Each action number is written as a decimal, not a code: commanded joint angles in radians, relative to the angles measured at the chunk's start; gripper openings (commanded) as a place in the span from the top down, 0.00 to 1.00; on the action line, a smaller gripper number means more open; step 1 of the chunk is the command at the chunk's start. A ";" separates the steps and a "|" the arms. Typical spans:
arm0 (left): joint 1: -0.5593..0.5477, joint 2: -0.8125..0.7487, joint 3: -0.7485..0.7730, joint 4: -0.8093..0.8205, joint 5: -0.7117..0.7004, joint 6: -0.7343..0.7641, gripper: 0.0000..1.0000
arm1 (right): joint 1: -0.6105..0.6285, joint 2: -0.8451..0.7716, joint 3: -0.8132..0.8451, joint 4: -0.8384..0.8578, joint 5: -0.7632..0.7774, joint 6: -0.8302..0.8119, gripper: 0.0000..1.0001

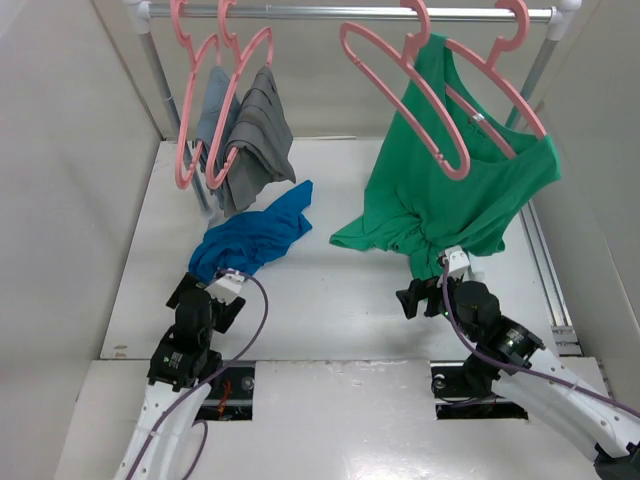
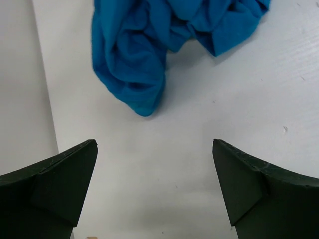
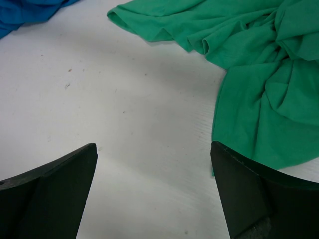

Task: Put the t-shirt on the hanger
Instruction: Grab a hanger with the right arm

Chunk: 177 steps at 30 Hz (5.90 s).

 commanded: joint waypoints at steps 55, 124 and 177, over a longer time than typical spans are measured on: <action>-0.568 1.102 0.701 0.125 0.492 0.012 0.20 | 0.018 0.337 0.365 -0.049 -0.056 -0.315 0.00; -0.490 0.422 0.085 0.573 0.139 -0.082 0.02 | 0.012 1.087 1.636 -0.040 0.438 -0.403 0.16; -0.481 0.354 0.318 0.714 0.364 0.159 0.00 | -0.288 0.698 1.000 0.108 -1.052 -0.291 1.00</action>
